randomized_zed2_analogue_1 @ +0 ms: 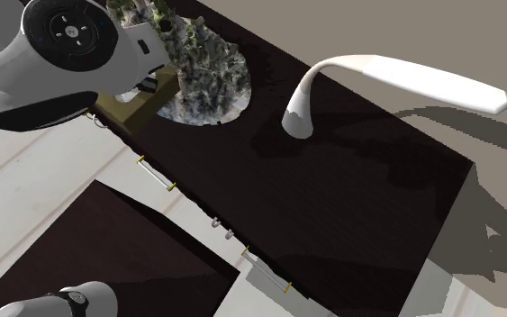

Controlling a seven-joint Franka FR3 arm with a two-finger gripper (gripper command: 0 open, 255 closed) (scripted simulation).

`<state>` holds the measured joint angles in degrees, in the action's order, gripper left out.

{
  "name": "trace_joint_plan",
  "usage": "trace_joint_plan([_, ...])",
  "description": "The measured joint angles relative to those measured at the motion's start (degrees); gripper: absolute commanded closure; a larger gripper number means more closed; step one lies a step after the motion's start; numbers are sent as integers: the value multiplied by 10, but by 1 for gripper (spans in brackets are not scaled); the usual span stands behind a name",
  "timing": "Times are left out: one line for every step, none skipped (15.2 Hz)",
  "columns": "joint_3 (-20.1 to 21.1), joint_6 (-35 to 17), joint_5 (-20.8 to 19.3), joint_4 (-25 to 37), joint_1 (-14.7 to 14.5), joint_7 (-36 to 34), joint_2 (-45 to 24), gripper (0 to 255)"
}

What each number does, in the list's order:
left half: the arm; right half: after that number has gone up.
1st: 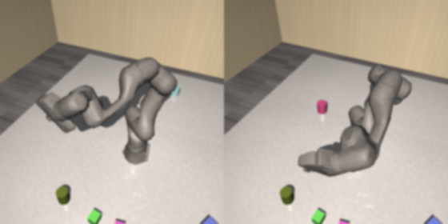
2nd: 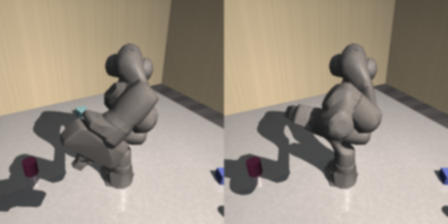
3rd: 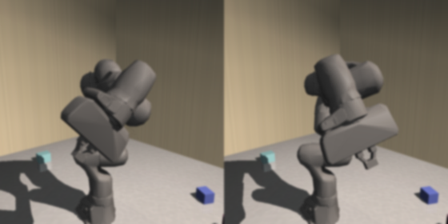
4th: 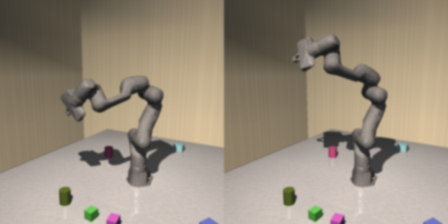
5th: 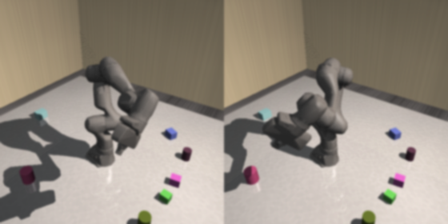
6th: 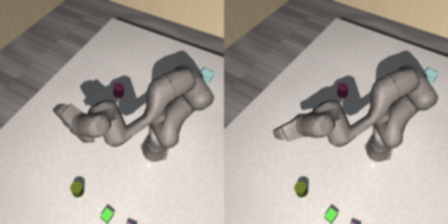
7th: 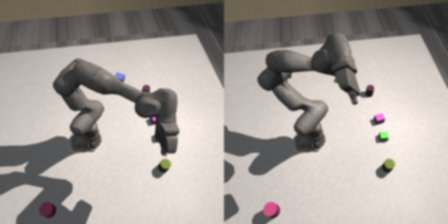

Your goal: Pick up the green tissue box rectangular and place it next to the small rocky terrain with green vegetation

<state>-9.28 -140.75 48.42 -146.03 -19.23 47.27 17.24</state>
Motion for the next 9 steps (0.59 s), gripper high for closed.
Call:
trace_joint_plan([-3, -5, 9, -1, -2, 12, -8, 255])
trace_joint_plan([-4, -11, 17, -5, -5, 20, -11, 255])
trace_joint_plan([-5, -16, 24, -9, -7, 28, -15, 255])
trace_joint_plan([-7, -20, 33, -9, -9, 38, -22, 255])
trace_joint_plan([-8, -25, 42, -11, -12, 48, -28, 255])
trace_joint_plan([-10, -30, 51, -13, -14, 59, -34, 255])
trace_joint_plan([-11, -34, 60, -14, -17, 68, -40, 255])
trace_joint_plan([-12, -38, 69, -15, -19, 77, -45, 255])
trace_joint_plan([-13, -43, 79, -15, -21, 89, -53, 255])
